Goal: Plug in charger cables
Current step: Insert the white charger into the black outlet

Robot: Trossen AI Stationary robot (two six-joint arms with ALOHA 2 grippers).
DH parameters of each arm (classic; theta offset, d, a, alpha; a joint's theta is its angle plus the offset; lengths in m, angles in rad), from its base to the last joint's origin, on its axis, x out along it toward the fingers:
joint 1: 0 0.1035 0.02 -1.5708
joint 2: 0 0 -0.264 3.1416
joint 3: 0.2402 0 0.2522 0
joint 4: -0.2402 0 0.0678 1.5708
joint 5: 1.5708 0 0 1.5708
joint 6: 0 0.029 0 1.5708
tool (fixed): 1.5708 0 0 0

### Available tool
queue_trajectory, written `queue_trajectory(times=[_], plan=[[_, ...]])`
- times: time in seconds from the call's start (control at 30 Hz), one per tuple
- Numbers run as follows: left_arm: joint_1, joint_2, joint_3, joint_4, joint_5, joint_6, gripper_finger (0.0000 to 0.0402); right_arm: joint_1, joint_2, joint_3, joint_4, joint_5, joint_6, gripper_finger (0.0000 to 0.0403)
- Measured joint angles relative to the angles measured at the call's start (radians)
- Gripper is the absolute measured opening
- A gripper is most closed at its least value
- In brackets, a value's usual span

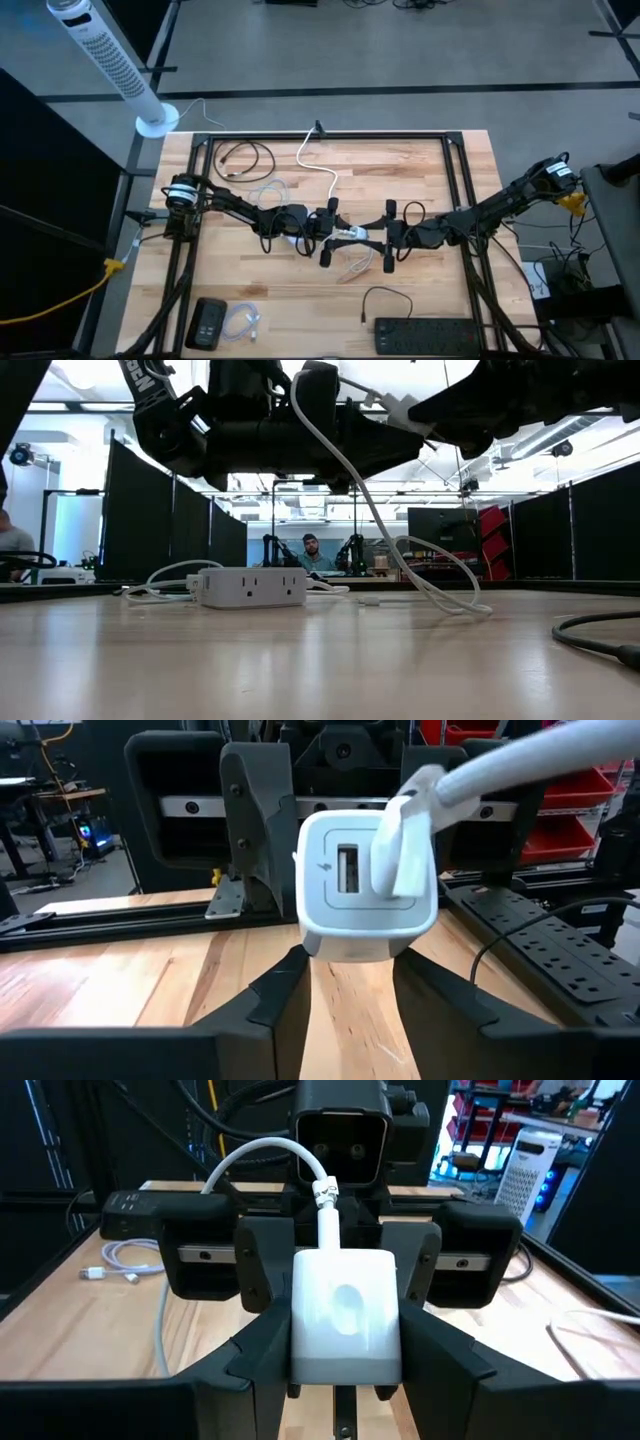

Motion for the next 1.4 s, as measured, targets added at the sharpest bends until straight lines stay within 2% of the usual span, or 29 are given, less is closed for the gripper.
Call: queue_trajectory(times=[0.17,0.5,0.73,1.03,1.17,1.4], plan=[[0.0,-0.023,0.0,-0.046,-0.001,0.0,0.0139,0.0,0.0,0.001,-0.046,0.0,0.052,0.0144],[-0.002,-0.161,0.0,-0.271,-0.003,0.036,0.0131,0.018,0.0,0.0,-0.075,0.007,0.068,0.0144],[-0.002,-0.185,0.004,-0.231,-0.002,0.038,0.013,0.018,0.009,-0.007,-0.112,0.002,0.089,0.0144],[-0.002,-0.217,0.0,-0.327,-0.006,0.069,0.0113,0.026,-0.009,-0.005,-0.088,0.029,0.075,0.0144],[-0.002,-0.23,-0.008,-0.338,-0.006,0.076,0.0108,0.026,-0.012,-0.004,-0.015,0.027,0.026,0.0144],[-0.006,-0.194,-0.011,-0.24,0.006,0.043,0.0118,0.027,-0.008,0.0,0.027,0.025,-0.011,0.0144]])
